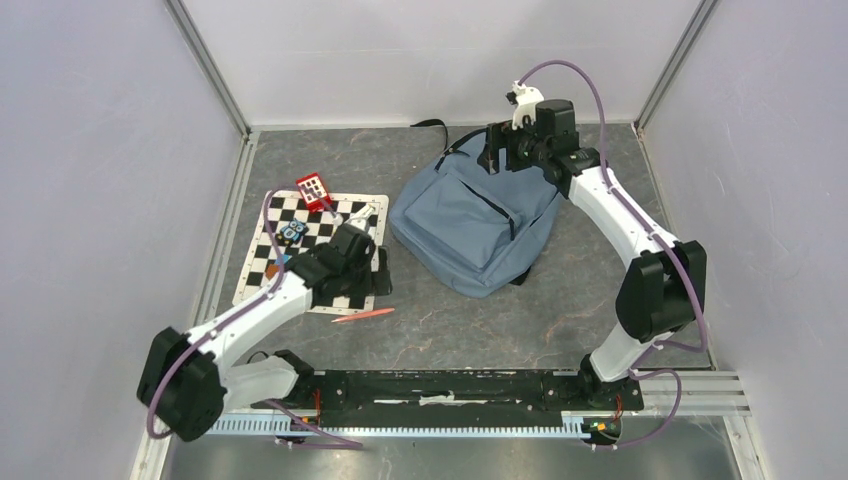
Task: Pack the student bag
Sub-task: Pick up the stationery from the center of the board.
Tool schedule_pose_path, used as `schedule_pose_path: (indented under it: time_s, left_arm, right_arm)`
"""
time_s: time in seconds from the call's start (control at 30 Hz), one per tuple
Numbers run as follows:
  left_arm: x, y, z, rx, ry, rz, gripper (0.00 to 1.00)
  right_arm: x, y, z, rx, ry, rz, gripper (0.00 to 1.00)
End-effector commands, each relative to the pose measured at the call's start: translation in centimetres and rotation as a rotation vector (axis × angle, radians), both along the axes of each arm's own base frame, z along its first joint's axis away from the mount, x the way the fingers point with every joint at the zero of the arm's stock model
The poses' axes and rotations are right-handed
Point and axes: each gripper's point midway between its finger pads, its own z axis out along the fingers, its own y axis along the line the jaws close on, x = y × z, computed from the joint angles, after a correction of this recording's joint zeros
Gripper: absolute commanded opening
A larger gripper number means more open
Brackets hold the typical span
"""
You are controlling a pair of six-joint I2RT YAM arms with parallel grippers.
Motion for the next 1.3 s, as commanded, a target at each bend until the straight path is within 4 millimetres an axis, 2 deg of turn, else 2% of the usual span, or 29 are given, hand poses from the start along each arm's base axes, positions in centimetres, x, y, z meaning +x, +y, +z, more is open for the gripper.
schedule_pose_path:
  time_s: [0.0, 0.17, 0.53, 0.97, 1.03, 1.17, 1.27]
  left_arm:
    - [-2.7, 2.1, -1.2, -0.021, 0.05, 0.154, 1.0]
    - [-3.6, 4.4, -2.3, 0.097, 0.062, 0.144, 1.0]
    - [-3.6, 3.7, -3.7, 0.17, 0.127, 0.053, 1.0]
    - [-3.2, 2.5, -5.2, 0.235, 0.193, -0.047, 0.99]
    - [-3.1, 2.3, -5.5, 0.244, 0.205, -0.05, 0.91]
    - [-2.7, 1.9, -5.6, 0.26, 0.206, -0.055, 0.68]
    - [-2.5, 1.6, -5.7, 0.263, 0.21, -0.056, 0.58]
  right_arm:
    - [0.1, 0.3, 1.4, 0.035, -0.056, 0.001, 0.88]
    - [0.0, 0.6, 0.9, 0.064, -0.047, 0.016, 0.88]
    - [-1.4, -0.2, -0.4, 0.098, -0.03, -0.002, 0.88]
    - [-0.7, -1.0, -0.3, 0.159, -0.03, -0.02, 0.88]
    - [-0.7, -1.2, -0.3, 0.161, -0.03, -0.022, 0.88]
    - [-0.6, -1.5, -0.5, 0.164, -0.025, -0.029, 0.87]
    - [-0.6, -1.7, -0.6, 0.171, -0.023, -0.035, 0.87]
